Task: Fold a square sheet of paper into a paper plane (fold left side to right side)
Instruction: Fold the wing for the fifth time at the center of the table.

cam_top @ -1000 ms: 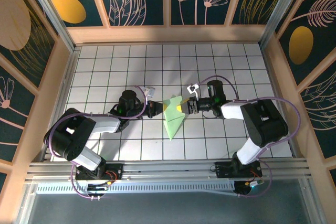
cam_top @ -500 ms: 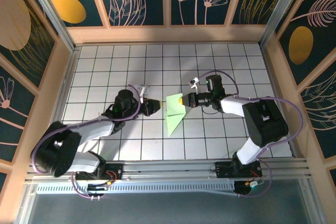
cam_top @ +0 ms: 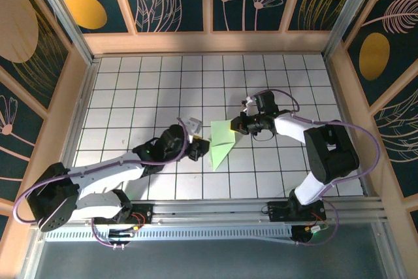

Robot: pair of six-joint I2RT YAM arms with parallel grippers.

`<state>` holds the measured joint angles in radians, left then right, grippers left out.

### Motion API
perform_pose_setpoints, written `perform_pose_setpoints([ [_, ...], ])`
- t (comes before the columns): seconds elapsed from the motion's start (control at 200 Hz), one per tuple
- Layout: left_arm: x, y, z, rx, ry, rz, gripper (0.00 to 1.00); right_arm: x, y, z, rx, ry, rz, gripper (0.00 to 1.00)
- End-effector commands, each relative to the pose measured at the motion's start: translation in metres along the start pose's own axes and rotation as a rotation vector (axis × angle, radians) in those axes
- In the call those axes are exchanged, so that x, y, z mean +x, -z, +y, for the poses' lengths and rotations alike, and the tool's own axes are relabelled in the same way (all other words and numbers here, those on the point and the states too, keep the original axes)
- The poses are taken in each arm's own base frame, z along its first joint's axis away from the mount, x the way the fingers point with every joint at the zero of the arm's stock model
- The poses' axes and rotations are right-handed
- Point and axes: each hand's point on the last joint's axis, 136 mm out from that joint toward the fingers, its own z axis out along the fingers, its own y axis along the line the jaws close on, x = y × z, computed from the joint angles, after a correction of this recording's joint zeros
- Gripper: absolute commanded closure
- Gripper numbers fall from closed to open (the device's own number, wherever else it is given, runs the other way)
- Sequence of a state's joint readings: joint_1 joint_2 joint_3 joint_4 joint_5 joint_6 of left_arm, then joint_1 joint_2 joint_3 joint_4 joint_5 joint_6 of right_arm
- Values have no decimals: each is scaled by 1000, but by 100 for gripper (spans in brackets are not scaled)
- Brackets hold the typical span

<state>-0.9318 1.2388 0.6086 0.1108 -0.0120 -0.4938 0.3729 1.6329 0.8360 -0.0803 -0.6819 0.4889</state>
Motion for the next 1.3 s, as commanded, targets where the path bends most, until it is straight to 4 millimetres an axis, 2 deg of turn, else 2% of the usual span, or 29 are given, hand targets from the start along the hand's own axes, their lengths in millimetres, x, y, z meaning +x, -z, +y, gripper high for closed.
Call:
perform_pose_setpoints([
  [0.0,4,-9,-4,-126,-50,41,60,-8,3,1,31,-64,-7,100],
  [0.245,21,-43,-35,-208,-153,135,54,-11,4,4,38,-68,-20,100],
  [0.335,28,-55,-40,-236,-182,158,53,-12,3,4,36,-75,-22,100],
  [0.38,37,-60,-35,-269,-203,184,52,-11,2,3,35,-79,-18,100],
  [0.39,31,-62,-40,-265,-201,172,52,-12,2,3,34,-78,-18,100],
  [0.415,31,-65,-41,-274,-209,173,52,-11,1,4,34,-77,-15,100],
  [0.48,30,-69,-42,-305,-229,178,51,-12,0,4,36,-76,-16,100],
  [0.505,38,-76,-36,-334,-242,200,51,-12,0,3,37,-77,-16,100],
  [0.616,40,-84,-28,-407,-262,209,51,-11,-2,4,32,-80,-14,100],
  [0.971,51,-97,-12,-519,-305,242,49,-10,-6,5,26,-76,-6,100],
  [1.111,52,-99,-10,-533,-313,240,54,-10,-7,4,25,-76,-7,100],
  [1.291,54,-101,-11,-525,-308,246,67,-9,-8,1,31,-77,-5,100],
])
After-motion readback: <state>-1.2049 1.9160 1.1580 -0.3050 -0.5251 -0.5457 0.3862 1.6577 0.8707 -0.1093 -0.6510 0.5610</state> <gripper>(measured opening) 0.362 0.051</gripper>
